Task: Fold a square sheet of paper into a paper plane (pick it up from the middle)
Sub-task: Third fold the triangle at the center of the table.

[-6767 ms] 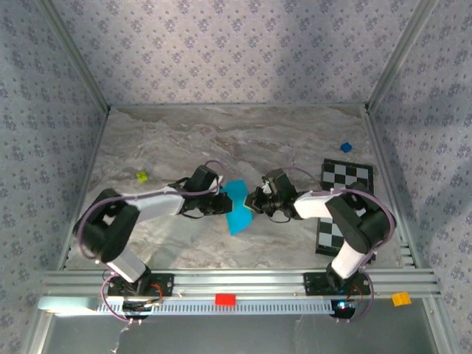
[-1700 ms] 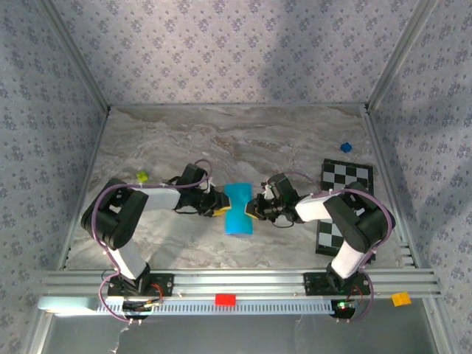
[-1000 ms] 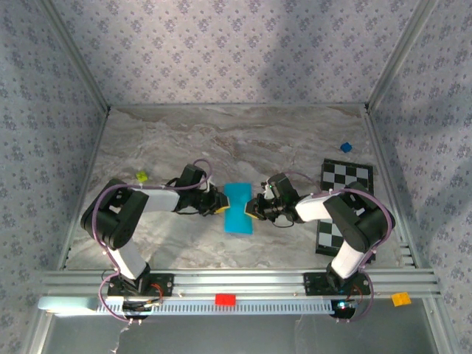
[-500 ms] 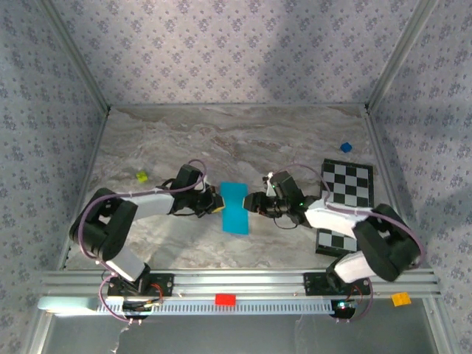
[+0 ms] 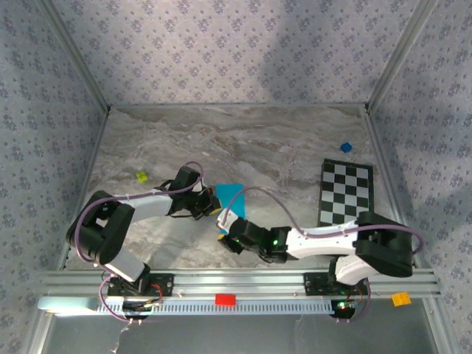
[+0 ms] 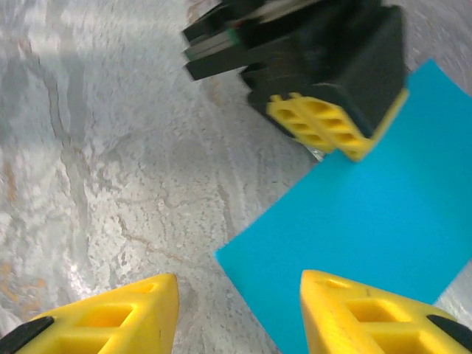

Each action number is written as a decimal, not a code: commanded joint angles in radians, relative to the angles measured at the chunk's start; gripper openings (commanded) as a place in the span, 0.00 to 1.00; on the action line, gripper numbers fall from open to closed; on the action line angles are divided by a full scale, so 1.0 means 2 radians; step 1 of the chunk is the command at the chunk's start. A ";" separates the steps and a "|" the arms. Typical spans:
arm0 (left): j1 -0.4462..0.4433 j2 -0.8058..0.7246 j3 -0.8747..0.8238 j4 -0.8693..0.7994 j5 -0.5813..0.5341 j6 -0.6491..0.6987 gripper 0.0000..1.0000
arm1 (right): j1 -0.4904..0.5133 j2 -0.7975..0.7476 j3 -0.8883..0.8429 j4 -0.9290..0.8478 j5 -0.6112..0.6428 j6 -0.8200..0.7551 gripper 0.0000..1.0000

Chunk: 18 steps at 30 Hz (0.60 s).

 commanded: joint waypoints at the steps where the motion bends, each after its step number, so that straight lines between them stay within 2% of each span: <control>1: 0.002 -0.014 0.003 -0.011 0.000 -0.003 0.00 | 0.026 0.031 0.018 0.039 0.104 -0.081 0.50; 9: 0.002 -0.013 0.003 -0.010 0.005 -0.002 0.00 | 0.055 0.091 0.039 0.036 0.208 -0.108 0.54; 18: 0.002 -0.014 0.006 -0.018 0.002 0.003 0.00 | 0.060 0.134 0.057 0.015 0.229 -0.109 0.51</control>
